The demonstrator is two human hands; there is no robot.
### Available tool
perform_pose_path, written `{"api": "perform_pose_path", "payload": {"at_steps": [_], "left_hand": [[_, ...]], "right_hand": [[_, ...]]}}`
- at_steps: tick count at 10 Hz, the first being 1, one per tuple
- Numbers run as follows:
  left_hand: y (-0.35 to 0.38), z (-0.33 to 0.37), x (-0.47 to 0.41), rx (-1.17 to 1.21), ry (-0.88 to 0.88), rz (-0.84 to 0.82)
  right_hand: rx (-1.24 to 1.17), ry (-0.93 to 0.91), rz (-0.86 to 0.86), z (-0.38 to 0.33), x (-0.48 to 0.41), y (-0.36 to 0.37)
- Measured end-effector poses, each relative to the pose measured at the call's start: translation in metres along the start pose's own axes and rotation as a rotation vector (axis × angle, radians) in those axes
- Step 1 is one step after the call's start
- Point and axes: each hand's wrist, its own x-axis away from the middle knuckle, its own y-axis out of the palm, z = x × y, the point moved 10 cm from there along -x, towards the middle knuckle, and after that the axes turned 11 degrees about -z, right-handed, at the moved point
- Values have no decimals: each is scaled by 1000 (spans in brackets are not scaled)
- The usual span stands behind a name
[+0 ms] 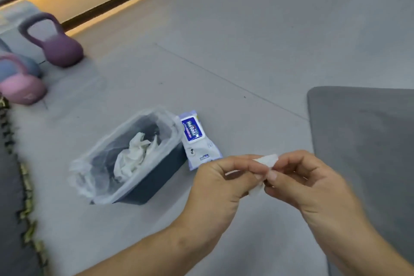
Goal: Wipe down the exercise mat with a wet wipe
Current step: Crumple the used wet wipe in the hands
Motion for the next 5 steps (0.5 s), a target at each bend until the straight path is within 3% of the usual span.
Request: {"api": "perform_pose_path", "payload": {"at_steps": [2, 3, 5], "left_hand": [[-106, 44, 29, -296, 101, 253], [-163, 63, 37, -581, 101, 385], [-252, 55, 35, -777, -50, 572]], "right_hand": [[152, 115, -340, 7, -9, 82], [233, 153, -384, 12, -6, 98], [276, 210, -354, 21, -2, 92]]}}
